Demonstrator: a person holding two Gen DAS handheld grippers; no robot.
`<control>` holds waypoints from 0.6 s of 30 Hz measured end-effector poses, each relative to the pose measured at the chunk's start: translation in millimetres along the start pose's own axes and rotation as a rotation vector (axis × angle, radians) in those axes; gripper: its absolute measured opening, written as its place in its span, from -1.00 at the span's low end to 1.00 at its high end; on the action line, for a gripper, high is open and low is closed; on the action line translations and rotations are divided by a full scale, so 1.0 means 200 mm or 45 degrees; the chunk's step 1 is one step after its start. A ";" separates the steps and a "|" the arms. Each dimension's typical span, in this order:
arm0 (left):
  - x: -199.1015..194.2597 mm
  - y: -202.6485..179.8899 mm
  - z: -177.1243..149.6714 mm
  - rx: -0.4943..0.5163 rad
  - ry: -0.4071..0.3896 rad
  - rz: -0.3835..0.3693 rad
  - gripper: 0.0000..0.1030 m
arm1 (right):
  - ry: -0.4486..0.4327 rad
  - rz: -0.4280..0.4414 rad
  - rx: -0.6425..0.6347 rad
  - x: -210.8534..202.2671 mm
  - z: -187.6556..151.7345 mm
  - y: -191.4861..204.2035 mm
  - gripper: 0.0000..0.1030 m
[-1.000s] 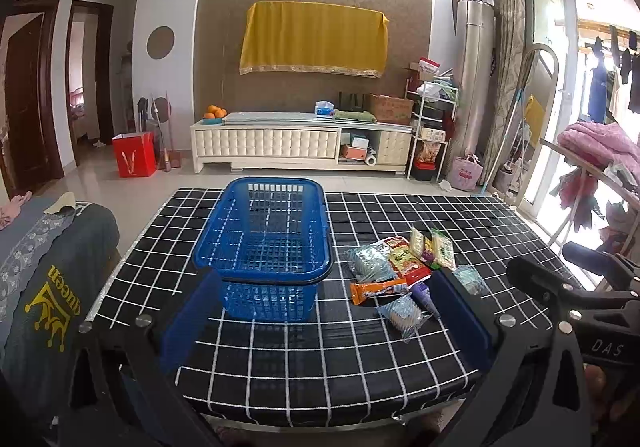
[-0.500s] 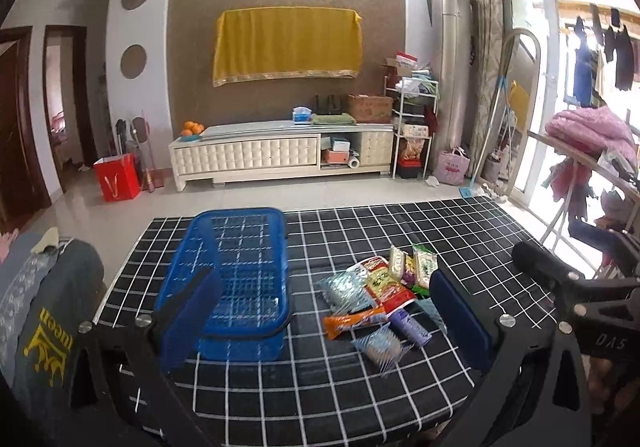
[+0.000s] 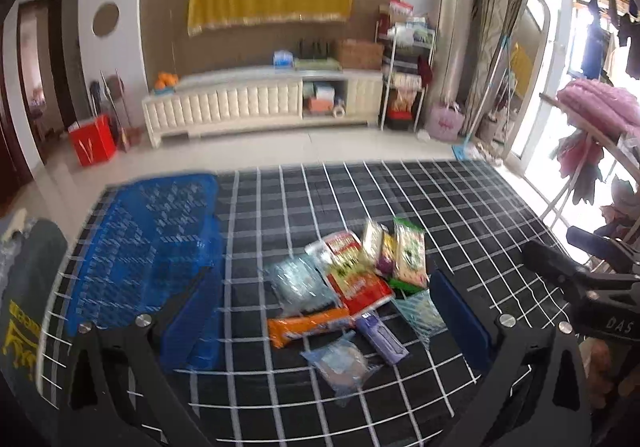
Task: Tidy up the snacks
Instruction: 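Move the right tool toward the light blue striped bag while the left tool follows toward the snacks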
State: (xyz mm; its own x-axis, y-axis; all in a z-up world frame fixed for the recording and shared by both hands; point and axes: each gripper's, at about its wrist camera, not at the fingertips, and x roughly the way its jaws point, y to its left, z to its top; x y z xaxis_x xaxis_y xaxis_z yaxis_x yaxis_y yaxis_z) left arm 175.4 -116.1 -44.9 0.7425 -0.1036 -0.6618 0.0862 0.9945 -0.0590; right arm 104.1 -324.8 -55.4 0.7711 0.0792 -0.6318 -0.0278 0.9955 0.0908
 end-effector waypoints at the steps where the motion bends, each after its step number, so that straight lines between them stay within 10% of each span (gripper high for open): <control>1: 0.05 -0.01 -0.02 0.001 0.025 0.004 1.00 | 0.022 -0.001 -0.002 0.04 -0.01 -0.01 1.00; 18: 0.62 -0.02 -0.31 -0.046 0.375 0.047 1.00 | 0.423 0.005 -0.042 0.62 -0.25 -0.09 1.00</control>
State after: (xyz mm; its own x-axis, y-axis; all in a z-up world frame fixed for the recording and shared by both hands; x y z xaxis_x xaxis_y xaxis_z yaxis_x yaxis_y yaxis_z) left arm 225.5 -131.8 -172.8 0.5197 -0.0643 -0.8520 0.0349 0.9979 -0.0540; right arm 168.2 -329.3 -174.5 0.5216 0.0902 -0.8484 -0.0550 0.9959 0.0720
